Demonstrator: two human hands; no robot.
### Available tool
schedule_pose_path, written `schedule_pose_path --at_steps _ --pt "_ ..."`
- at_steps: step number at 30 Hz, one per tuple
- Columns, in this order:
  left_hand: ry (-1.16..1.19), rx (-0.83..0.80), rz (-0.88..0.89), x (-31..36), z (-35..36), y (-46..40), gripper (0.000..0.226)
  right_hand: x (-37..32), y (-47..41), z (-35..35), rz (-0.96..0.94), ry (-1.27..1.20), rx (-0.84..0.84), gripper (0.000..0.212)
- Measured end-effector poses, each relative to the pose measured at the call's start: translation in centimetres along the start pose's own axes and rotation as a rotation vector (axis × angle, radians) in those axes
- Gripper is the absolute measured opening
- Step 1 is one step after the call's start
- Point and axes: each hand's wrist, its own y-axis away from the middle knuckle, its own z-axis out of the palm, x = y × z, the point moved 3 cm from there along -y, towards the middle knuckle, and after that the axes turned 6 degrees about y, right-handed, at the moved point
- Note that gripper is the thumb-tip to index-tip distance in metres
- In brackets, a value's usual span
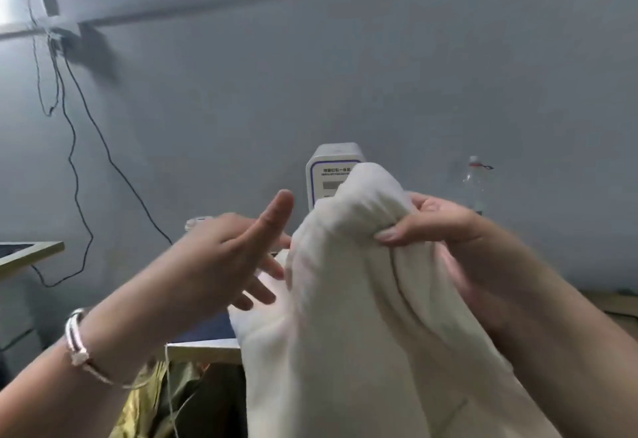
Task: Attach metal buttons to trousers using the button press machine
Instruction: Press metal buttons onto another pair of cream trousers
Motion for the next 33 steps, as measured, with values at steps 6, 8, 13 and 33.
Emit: schedule_pose_path --at_steps 6,8,13,33 --pt "0.517 -0.327 -0.018 0.6 4.8 -0.6 0.062 0.9 -0.5 0.0 0.07 0.055 -0.207 0.054" --pt "0.539 -0.29 -0.039 0.3 5.3 -1.3 0.053 1.0 -0.4 -0.5 0.062 0.289 -0.21 0.059" --pt "0.446 -0.322 0.002 0.5 6.2 -2.2 0.037 1.1 -0.5 -0.9 -0.017 0.859 -0.216 0.056" --pt "0.67 -0.422 -0.008 -4.5 6.0 -6.3 0.051 -0.3 -2.7 -5.0 -0.187 0.161 0.153 0.015"
